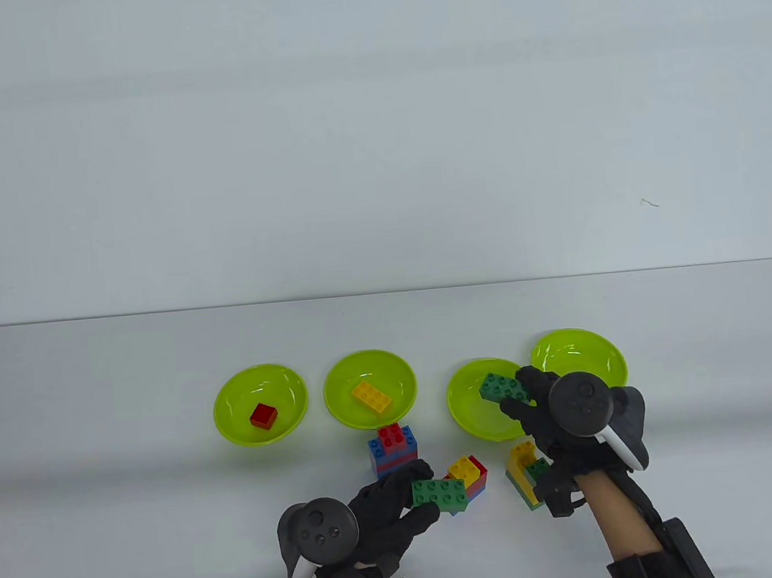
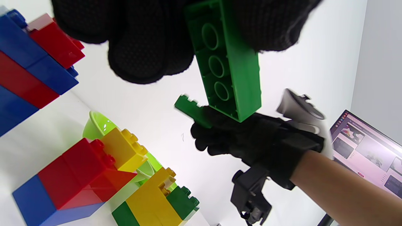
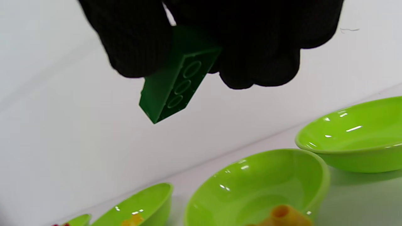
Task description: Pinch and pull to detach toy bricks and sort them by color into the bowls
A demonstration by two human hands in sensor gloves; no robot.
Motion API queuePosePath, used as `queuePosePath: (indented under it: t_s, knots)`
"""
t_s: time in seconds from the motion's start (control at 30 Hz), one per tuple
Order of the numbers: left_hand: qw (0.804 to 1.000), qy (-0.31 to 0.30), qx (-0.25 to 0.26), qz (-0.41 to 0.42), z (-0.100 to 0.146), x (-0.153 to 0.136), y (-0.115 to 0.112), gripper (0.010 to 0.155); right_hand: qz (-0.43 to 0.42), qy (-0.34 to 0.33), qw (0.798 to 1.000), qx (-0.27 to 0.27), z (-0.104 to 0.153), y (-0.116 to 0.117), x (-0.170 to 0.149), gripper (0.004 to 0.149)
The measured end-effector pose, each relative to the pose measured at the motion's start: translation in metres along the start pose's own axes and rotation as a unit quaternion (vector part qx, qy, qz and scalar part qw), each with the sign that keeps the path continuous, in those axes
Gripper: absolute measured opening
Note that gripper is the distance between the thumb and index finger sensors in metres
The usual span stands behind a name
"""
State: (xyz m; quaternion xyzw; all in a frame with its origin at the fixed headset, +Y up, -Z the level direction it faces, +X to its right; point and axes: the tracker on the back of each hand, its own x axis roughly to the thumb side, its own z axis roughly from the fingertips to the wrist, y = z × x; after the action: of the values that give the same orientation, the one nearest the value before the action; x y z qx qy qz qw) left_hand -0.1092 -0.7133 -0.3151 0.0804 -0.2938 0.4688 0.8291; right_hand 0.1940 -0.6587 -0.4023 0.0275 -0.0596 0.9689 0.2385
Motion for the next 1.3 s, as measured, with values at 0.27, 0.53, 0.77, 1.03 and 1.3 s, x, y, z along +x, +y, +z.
queuePosePath:
  t_s: [0.27, 0.53, 0.77, 1.03, 1.3]
  knots:
    - [1.000, 0.005, 0.012, 0.011, -0.003, -0.002, 0.006, 0.067, 0.044, 0.085, 0.992, 0.087, -0.031, 0.015, -0.028, 0.060]
    - [1.000, 0.006, 0.017, 0.015, -0.003, -0.002, 0.007, 0.067, 0.043, 0.092, 0.991, 0.087, -0.034, 0.023, -0.035, 0.065]
    - [1.000, 0.003, 0.015, 0.025, -0.003, -0.001, 0.006, 0.067, -0.042, -0.011, 0.999, 0.028, 0.000, -0.006, -0.016, 0.073]
    - [0.999, -0.006, 0.005, 0.045, -0.002, 0.002, 0.002, 0.067, -0.190, -0.176, 0.964, 0.055, 0.069, -0.008, 0.019, 0.079]
    - [0.998, -0.015, -0.002, 0.060, -0.002, 0.006, -0.002, 0.067, -0.230, -0.245, 0.936, 0.107, 0.093, 0.013, 0.036, 0.080]
